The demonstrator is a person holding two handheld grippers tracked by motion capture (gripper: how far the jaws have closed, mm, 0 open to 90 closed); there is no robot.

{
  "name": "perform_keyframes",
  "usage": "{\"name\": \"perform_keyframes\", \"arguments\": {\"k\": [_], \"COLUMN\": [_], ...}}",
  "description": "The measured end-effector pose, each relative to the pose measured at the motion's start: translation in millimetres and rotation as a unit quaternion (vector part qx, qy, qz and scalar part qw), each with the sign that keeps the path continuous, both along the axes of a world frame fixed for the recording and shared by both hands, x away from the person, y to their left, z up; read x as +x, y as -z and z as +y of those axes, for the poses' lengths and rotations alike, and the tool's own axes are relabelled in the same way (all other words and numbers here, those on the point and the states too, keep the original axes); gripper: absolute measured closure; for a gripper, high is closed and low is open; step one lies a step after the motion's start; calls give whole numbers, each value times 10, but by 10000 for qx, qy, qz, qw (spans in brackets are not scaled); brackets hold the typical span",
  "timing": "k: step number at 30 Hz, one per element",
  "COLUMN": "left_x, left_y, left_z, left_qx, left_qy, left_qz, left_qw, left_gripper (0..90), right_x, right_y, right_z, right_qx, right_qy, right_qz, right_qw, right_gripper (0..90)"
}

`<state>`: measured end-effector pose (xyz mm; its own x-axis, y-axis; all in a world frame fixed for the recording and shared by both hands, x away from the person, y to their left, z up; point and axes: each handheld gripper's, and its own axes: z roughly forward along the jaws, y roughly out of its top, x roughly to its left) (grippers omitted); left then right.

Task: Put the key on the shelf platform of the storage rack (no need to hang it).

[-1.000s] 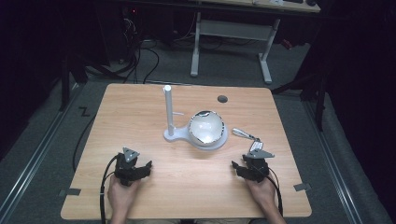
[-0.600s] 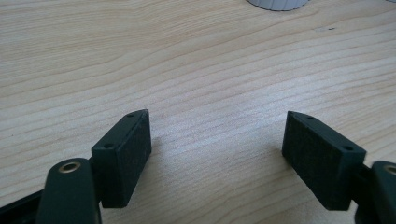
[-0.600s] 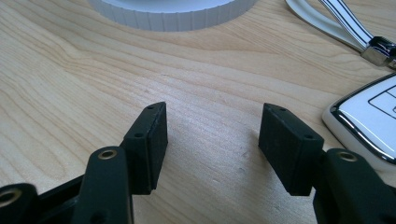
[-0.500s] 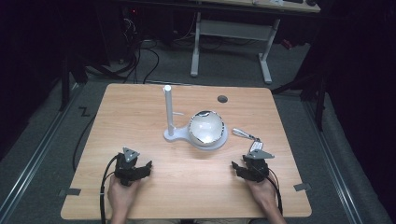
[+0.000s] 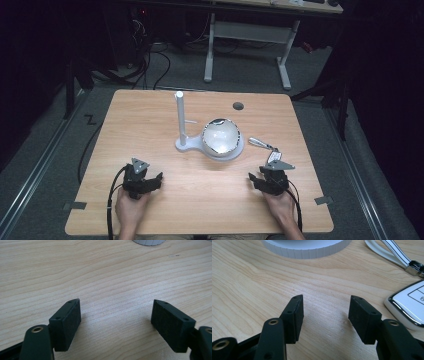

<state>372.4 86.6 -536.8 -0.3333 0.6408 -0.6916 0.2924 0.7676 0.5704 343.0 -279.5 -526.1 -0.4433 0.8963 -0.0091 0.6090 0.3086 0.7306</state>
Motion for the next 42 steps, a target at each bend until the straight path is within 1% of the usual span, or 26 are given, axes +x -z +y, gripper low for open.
{"name": "perform_keyframes", "arguments": {"k": [5,7,9,16,21,28,30,35,36,38,40,42], "left_x": [0,0,0,0,0,1,0,0,0,0,0,0], "left_y": [0,0,0,0,0,0,0,0,0,0,0,0], "left_z": [-1,0,0,0,0,-1,0,-1,-1,0,0,-1], "left_qx": [-3,3,2,3,5,0,3,0,0,2,2,-2], "left_qy": [-4,1,1,0,-9,-13,-9,-4,-4,-4,-2,-7], "left_qz": [1,-2,-1,-1,0,1,1,1,1,-1,-1,1], "left_qw": [10000,10000,10000,10000,10000,10000,10000,10000,10000,10000,10000,10000], "left_gripper": [243,243,243,243,243,243,243,243,243,243,243,243], "right_x": [-33,-44,-56,-107,-144,-168,-176,-175,-175,-159,-152,-121], "right_y": [-48,-68,-81,-93,-112,-133,-146,-168,-168,-177,-179,-183], "right_z": [-31,-53,-74,-130,-191,-251,-281,-345,-345,-384,-396,-438], "right_qx": [68,153,177,141,124,124,85,91,91,71,72,98], "right_qy": [55,65,81,160,244,321,356,528,528,642,680,799], "right_qz": [-85,-57,-38,-9,-64,-41,-57,-86,-86,-91,-82,-39], "right_qw": [9999,9998,9998,9998,9996,9994,9993,9985,9985,9979,9976,9967], "right_gripper": [454,454,441,440,434,434,434,423,423,411,405,392]}}
